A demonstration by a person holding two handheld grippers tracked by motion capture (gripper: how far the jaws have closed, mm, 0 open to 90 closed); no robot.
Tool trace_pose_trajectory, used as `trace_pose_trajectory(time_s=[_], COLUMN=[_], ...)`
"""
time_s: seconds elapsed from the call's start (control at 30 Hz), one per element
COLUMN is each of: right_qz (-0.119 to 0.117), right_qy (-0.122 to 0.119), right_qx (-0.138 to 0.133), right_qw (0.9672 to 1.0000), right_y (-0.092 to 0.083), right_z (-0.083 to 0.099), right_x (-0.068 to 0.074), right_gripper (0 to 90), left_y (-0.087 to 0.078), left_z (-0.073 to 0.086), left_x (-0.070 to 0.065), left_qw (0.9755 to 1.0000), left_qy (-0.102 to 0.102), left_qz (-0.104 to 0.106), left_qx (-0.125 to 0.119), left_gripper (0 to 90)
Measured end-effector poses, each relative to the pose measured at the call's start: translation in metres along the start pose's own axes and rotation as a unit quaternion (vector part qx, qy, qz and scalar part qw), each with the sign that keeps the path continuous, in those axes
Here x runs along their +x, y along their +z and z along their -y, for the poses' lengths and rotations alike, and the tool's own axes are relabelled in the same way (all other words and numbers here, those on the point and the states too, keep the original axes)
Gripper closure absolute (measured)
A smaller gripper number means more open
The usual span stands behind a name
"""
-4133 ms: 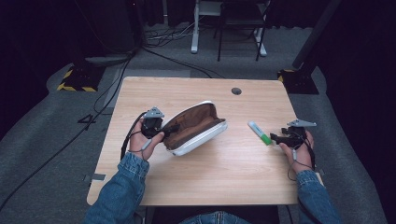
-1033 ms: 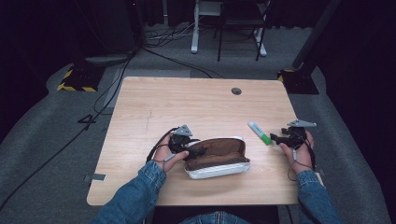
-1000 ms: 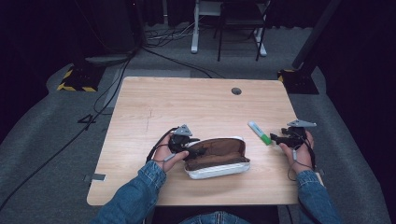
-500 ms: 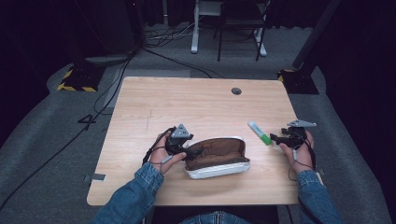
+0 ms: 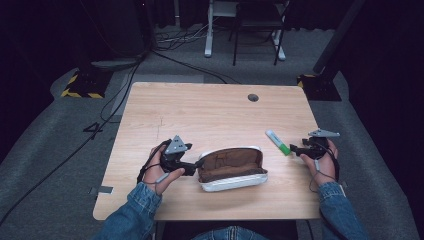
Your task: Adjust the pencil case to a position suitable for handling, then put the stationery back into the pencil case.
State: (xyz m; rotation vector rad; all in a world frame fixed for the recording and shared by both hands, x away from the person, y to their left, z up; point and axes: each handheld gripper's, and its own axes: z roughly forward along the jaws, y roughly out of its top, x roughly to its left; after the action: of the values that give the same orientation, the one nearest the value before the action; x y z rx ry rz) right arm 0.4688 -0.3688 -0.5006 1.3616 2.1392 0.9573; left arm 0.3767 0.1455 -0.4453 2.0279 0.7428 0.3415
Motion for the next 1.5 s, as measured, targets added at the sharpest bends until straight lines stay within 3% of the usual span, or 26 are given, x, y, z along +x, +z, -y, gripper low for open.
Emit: trace_pose_trajectory(time_s=[0.07,0.17,0.43,0.5,0.63,0.7,0.8,0.97,1.13,1.5], right_qz=[-0.001,-0.006,-0.017,-0.021,-0.030,-0.042,-0.047,-0.052,-0.051,-0.043], right_qy=[0.014,0.022,0.015,0.011,0.003,-0.008,-0.017,-0.023,-0.033,-0.053], right_qx=[0.012,-0.004,-0.001,0.004,0.021,0.045,0.072,0.112,0.122,0.137], right_qw=[0.9998,0.9997,0.9997,0.9997,0.9993,0.9981,0.9962,0.9921,0.9907,0.9882], right_y=[-0.003,-0.009,-0.020,-0.021,-0.021,-0.022,-0.020,-0.014,-0.005,0.013], right_z=[-0.002,-0.007,-0.022,-0.025,-0.032,-0.036,-0.040,-0.048,-0.052,-0.054], right_x=[0.000,0.001,0.006,0.008,0.015,0.019,0.025,0.037,0.044,0.049], right_gripper=[32.0,31.0,28.9,29.5,34.7,43.9,46.8,49.4,49.2,52.7], left_y=[-0.010,-0.021,-0.040,-0.043,-0.047,-0.047,-0.048,-0.051,-0.053,-0.057], left_z=[0.005,0.013,0.033,0.038,0.047,0.051,0.057,0.066,0.075,0.089], left_x=[0.001,0.006,0.021,0.025,0.031,0.033,0.035,0.038,0.039,0.042], left_qw=[0.9999,0.9995,0.9952,0.9936,0.9906,0.9893,0.9865,0.9829,0.9797,0.9759], left_qy=[-0.010,-0.017,-0.041,-0.038,-0.055,-0.064,-0.085,-0.090,-0.083,-0.091], left_qz=[-0.008,-0.027,-0.085,-0.099,-0.110,-0.111,-0.111,-0.117,-0.135,-0.138], left_qx=[-0.003,0.000,0.028,0.041,0.060,0.071,0.085,0.110,0.123,0.142], left_gripper=[23.8,23.4,21.7,21.1,19.5,19.2,19.2,19.2,19.2,18.3])
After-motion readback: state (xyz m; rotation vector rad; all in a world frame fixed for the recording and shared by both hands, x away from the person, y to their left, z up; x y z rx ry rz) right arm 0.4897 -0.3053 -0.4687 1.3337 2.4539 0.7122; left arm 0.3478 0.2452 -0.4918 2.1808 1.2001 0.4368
